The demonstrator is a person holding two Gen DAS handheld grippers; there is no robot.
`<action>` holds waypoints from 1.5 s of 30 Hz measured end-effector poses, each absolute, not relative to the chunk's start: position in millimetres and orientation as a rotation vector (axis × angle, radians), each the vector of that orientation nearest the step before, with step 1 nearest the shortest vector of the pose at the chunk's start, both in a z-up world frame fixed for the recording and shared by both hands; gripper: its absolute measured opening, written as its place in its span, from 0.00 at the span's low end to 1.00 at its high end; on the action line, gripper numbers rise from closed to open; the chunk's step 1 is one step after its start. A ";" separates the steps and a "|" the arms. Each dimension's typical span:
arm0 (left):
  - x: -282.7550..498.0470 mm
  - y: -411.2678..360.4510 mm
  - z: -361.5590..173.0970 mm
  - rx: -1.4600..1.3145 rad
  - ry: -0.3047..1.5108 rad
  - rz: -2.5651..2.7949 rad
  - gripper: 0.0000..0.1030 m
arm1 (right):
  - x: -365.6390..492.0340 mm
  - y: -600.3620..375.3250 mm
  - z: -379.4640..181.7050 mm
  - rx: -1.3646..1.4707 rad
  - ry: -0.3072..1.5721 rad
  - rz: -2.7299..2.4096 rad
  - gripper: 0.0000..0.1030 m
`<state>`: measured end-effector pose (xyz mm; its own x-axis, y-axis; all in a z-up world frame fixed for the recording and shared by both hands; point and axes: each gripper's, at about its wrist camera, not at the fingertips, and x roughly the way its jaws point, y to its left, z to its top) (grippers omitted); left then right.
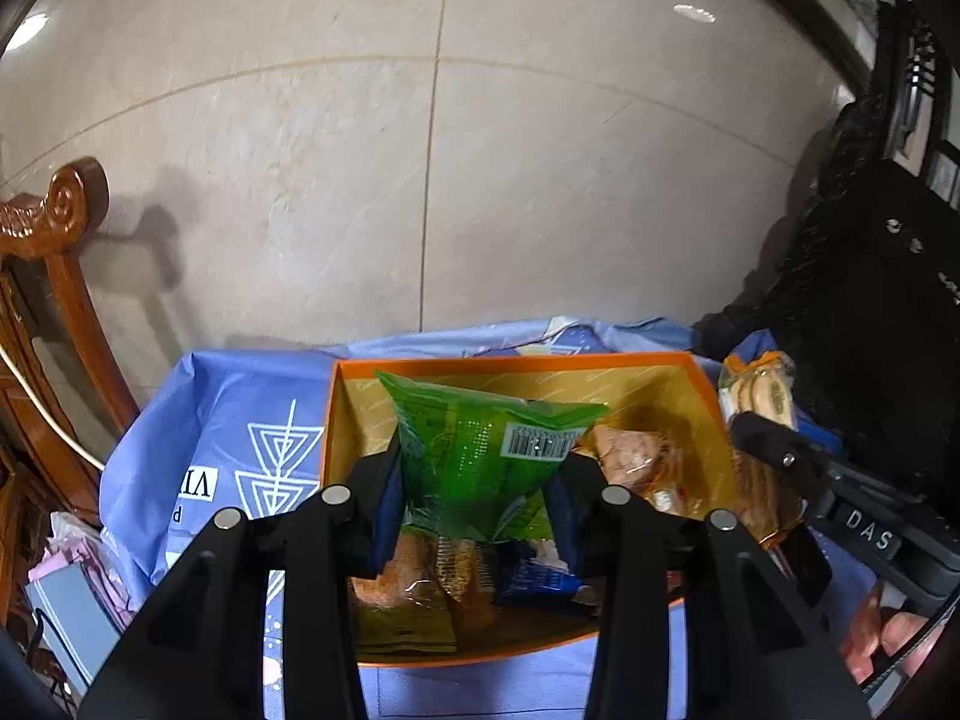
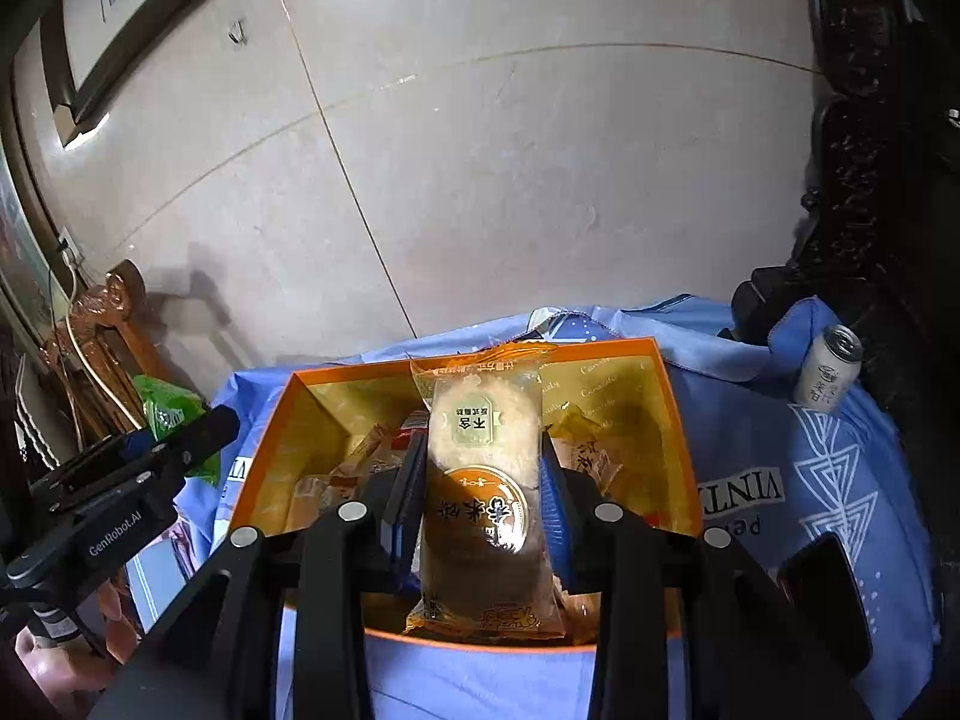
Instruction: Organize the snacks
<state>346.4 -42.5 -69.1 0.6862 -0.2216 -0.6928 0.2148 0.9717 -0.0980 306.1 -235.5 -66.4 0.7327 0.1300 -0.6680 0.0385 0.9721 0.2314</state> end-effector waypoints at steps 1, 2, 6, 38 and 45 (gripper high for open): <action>349.1 -41.5 -72.4 -0.007 0.787 -0.235 0.38 | 310.5 -234.7 -68.8 0.234 0.756 0.052 0.34; 351.0 -40.9 -74.5 -0.005 0.794 -0.227 0.39 | 314.7 -233.7 -71.0 0.233 0.766 0.056 0.35; 354.4 -34.4 -76.2 0.006 0.838 -0.097 0.96 | 321.0 -230.0 -76.9 0.235 0.819 0.040 0.97; 263.1 -11.3 -21.6 0.060 0.774 -0.051 0.96 | 224.2 -218.5 -46.2 0.115 0.835 -0.056 0.97; 256.4 -12.6 -20.3 0.054 0.776 -0.074 0.96 | 216.4 -218.5 -42.7 0.111 0.825 -0.063 0.97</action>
<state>256.4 -12.6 -20.3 0.7115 -0.0465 -0.7012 0.0861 0.9961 0.0214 216.4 -218.5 -42.7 0.6769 -0.0123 -0.7359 0.0991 0.9923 0.0745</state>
